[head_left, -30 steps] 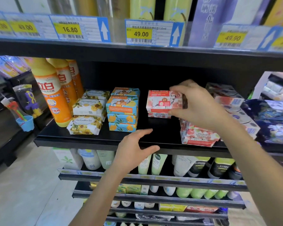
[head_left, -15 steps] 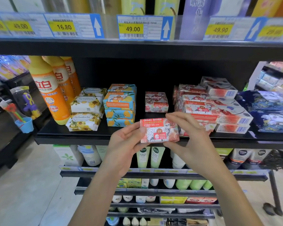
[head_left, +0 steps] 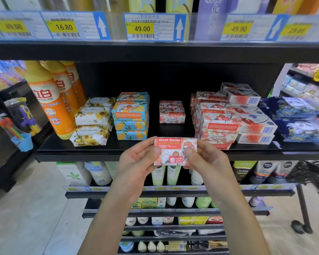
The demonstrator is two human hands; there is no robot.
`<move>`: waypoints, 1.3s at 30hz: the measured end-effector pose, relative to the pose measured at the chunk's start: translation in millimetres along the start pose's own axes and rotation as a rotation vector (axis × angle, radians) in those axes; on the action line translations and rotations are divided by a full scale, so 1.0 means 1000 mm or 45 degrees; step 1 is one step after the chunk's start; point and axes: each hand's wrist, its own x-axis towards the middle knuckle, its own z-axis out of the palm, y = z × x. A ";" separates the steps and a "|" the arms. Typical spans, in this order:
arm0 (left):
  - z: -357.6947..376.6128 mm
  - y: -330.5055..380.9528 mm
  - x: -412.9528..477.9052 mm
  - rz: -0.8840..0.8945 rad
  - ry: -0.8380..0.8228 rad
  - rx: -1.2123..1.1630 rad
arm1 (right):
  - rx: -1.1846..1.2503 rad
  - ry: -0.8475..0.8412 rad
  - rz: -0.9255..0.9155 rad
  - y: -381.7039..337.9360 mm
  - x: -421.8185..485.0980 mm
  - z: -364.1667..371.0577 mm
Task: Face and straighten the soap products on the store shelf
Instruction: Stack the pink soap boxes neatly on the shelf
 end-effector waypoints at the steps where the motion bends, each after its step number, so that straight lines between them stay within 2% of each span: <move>1: 0.000 0.000 -0.001 -0.008 -0.002 -0.003 | 0.014 -0.002 -0.003 0.000 -0.001 0.000; 6: -0.002 0.002 -0.003 -0.045 -0.035 -0.006 | 0.047 -0.010 -0.058 0.004 -0.004 -0.002; 14: 0.002 0.007 -0.010 -0.199 -0.091 0.016 | -0.066 -0.074 -0.232 0.004 -0.008 -0.009; 19: 0.004 0.005 -0.010 -0.182 -0.078 -0.053 | -0.093 -0.101 -0.276 0.008 -0.009 -0.009; 23: 0.005 0.003 -0.012 -0.134 -0.067 -0.124 | -0.102 -0.100 -0.199 0.010 -0.009 -0.008; 31: 0.008 0.001 -0.012 -0.108 -0.052 -0.152 | 0.049 -0.027 0.115 0.004 -0.008 -0.002; 39: 0.010 0.002 -0.013 -0.106 -0.027 -0.190 | 0.111 -0.062 0.117 0.001 -0.009 -0.002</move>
